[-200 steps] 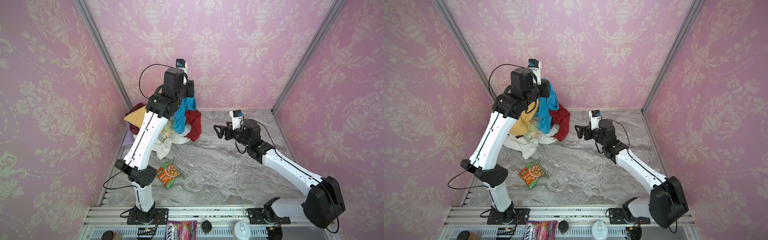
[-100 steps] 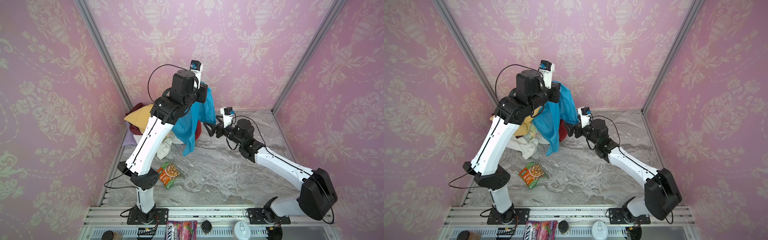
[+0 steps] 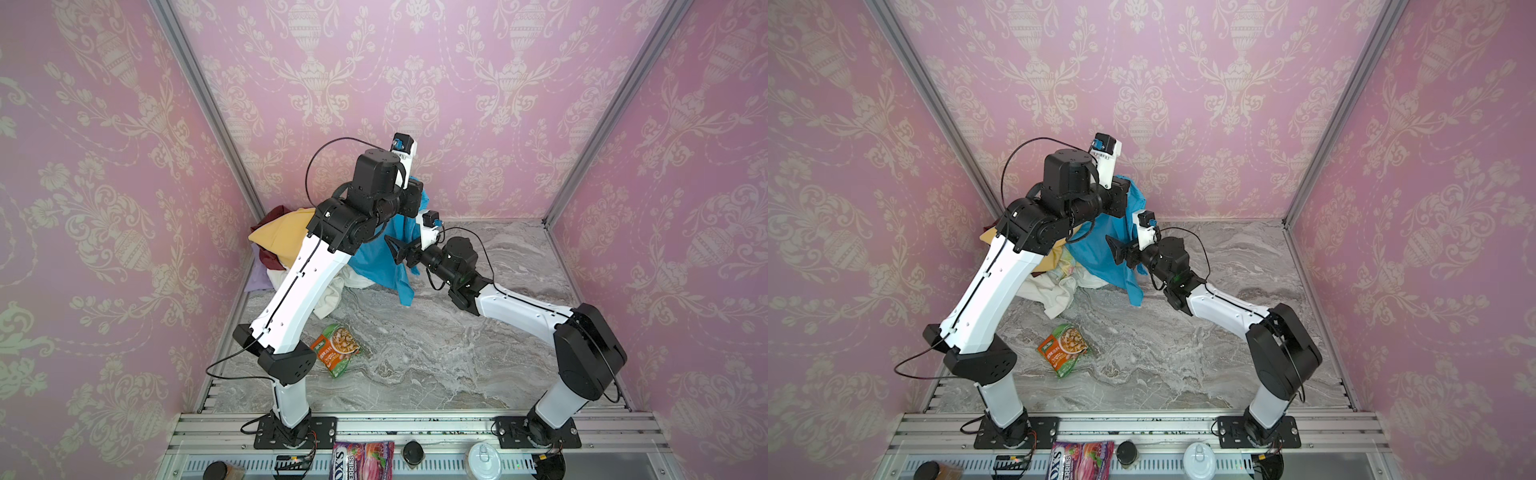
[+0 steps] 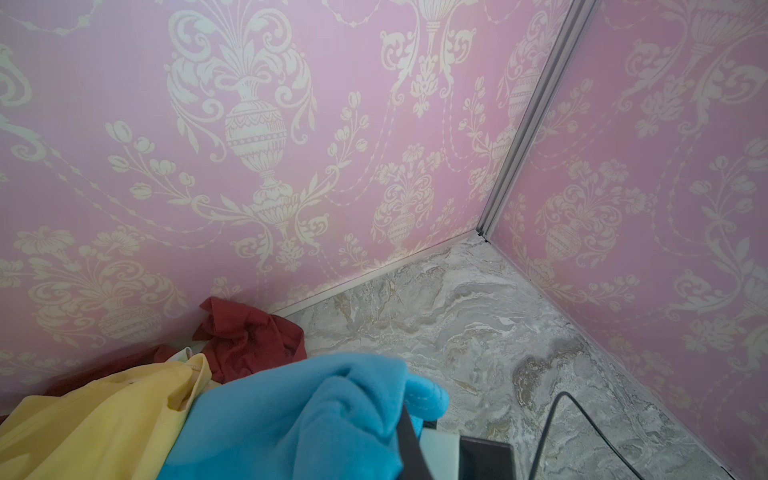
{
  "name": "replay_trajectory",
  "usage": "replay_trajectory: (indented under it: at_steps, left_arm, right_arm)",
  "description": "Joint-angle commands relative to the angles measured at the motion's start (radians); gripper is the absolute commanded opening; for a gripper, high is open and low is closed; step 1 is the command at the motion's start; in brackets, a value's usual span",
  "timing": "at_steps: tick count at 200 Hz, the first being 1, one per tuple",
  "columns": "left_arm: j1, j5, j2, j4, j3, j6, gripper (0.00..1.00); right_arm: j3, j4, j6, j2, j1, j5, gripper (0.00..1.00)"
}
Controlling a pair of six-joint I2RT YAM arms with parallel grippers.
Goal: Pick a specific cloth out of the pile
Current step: 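Bring the right gripper to the hanging turquoise cloth and grasp it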
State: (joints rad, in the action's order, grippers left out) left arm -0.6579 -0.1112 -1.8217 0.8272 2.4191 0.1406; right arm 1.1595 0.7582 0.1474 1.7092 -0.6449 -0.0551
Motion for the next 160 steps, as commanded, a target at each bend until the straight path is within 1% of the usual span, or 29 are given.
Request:
replay_trajectory:
  at_steps: [1,4,13,27,35,41,55,73,88,128,148,152,160]
  left_arm:
    - [-0.008,0.019,0.054,-0.012,-0.01,0.016,0.0]
    - [-0.008,0.014,0.053,-0.009,-0.008,0.016,0.0]
    - [-0.008,0.006,0.052,-0.001,-0.003,0.016,0.0]
    - [-0.008,-0.006,0.053,0.005,-0.003,0.014,0.0]
    - [-0.007,-0.016,0.054,0.007,-0.002,0.01,0.0]
    - [-0.006,-0.02,0.055,0.008,-0.002,0.008,0.0]
    - [0.003,-0.024,0.056,0.01,-0.003,0.015,0.0]
    - [0.013,-0.03,0.055,0.014,-0.006,0.024,0.0]
    - [0.025,-0.032,0.059,0.011,-0.025,0.031,0.0]
    - [0.066,-0.004,0.116,-0.044,-0.145,0.058,0.0]
    - [0.082,0.007,0.166,-0.082,-0.228,0.07,0.0]
    - [0.086,0.008,0.175,-0.086,-0.243,0.072,0.0]
    - [0.09,0.009,0.196,-0.099,-0.279,0.072,0.0]
  right_arm:
    - [0.023,0.18,-0.016,0.023,-0.013,0.135,0.7]
    - [-0.008,0.192,-0.009,0.023,-0.013,0.142,0.66]
    - [-0.029,0.206,0.006,0.015,-0.015,0.153,0.54]
    - [-0.05,0.187,0.015,-0.008,-0.016,0.155,0.35]
    - [-0.067,0.179,0.021,-0.026,-0.016,0.162,0.22]
    - [-0.079,0.181,0.024,-0.036,-0.016,0.162,0.16]
    - [-0.103,0.179,0.032,-0.062,-0.016,0.161,0.15]
    - [-0.115,0.13,0.045,-0.106,-0.016,0.136,0.11]
    - [-0.105,0.054,0.055,-0.144,-0.016,0.125,0.0]
    - [-0.045,-0.102,0.087,-0.213,-0.013,0.154,0.0]
    - [0.005,-0.21,0.103,-0.235,-0.009,0.143,0.0]
    - [0.044,-0.229,0.108,-0.238,-0.007,0.14,0.0]
    - [0.062,-0.25,0.116,-0.245,-0.001,0.122,0.0]
